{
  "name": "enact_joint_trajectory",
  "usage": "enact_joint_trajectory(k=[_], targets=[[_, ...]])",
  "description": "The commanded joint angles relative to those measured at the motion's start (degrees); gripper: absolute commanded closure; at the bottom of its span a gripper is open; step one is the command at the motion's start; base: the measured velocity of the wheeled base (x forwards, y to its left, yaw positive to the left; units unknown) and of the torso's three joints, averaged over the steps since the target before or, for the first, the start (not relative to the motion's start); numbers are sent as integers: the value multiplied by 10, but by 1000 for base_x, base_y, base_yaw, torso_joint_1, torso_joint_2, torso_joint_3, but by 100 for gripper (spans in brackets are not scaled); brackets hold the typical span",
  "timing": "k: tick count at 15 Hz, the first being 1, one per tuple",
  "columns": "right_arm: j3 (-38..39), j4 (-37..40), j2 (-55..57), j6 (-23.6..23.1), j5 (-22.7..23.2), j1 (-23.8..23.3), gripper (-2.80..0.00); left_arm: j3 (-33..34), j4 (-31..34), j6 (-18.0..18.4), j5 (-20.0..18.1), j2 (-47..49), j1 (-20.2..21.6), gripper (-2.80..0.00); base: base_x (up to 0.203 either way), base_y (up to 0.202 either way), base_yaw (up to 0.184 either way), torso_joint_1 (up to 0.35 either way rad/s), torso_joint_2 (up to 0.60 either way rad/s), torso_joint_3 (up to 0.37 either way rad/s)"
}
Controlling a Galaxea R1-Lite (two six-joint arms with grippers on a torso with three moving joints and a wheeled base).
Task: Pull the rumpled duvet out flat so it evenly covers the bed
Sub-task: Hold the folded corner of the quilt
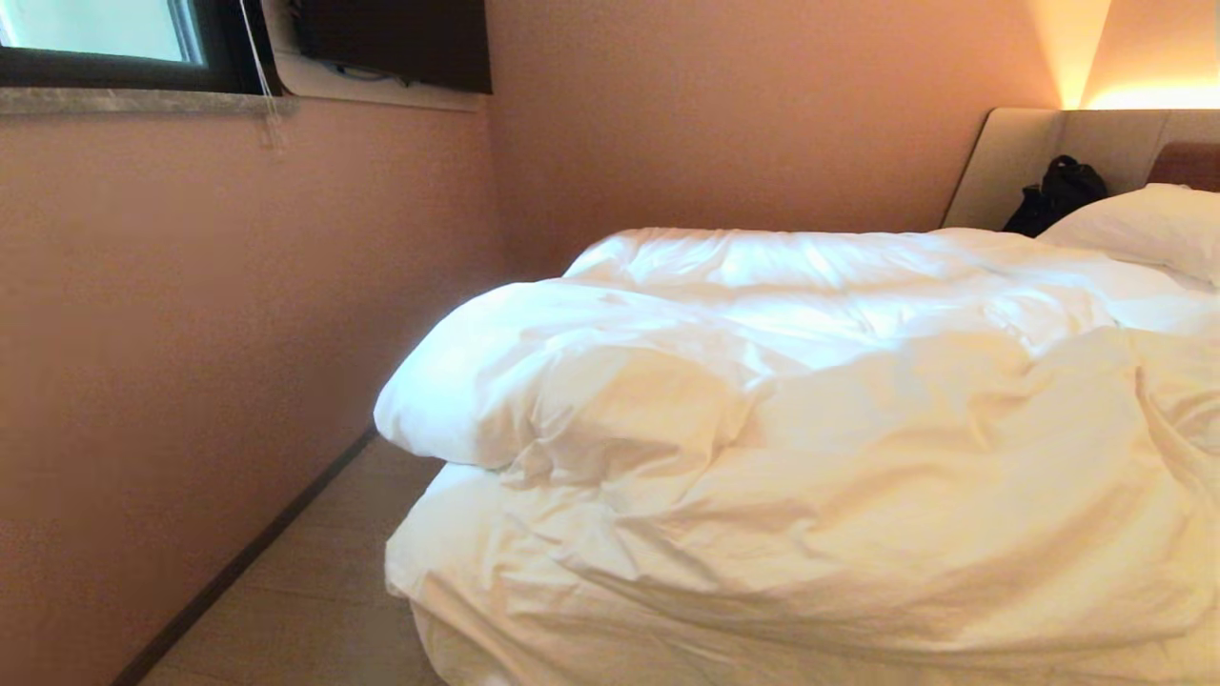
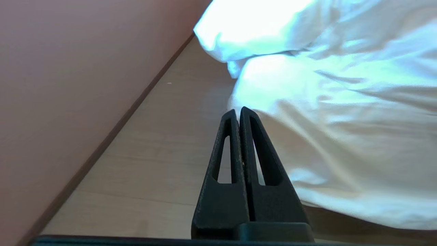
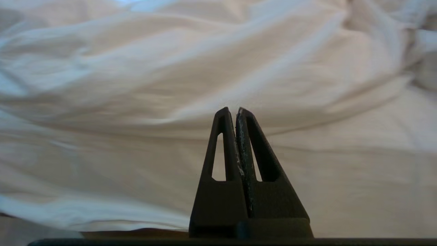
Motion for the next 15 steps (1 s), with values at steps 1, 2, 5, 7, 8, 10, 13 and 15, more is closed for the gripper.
enact_joint_trajectory(k=[1, 2, 5, 7, 8, 10, 13, 15], targets=[[0, 0, 0, 0, 0, 0, 0, 0, 0, 0, 0, 1, 0, 0, 0, -195, -1, 2, 3, 7], [0, 0, 0, 0, 0, 0, 0, 0, 0, 0, 0, 0, 0, 0, 0, -190, -2, 3, 2, 6], [0, 0, 0, 0, 0, 1, 0, 0, 0, 0, 0, 0, 0, 0, 0, -194, 0, 3, 2, 4], [0, 0, 0, 1, 0, 0, 0, 1, -1, -1, 0, 0, 0, 0, 0, -180, -1, 1, 3, 3], [0, 0, 0, 1, 0, 0, 0, 1, -1, -1, 0, 0, 0, 0, 0, -114, -6, 7, 0, 2], [0, 0, 0, 1, 0, 0, 0, 1, -1, -2, 0, 0, 0, 0, 0, -26, 0, 1, 1, 1], [1, 0, 0, 3, -1, 0, 0, 1, -2, -2, 1, 0, 0, 0, 0, 0, 0, 0, 0, 0], [1, 0, 0, 3, -1, 0, 0, 1, -2, -2, 0, 0, 0, 0, 0, 0, 0, 0, 0, 0]])
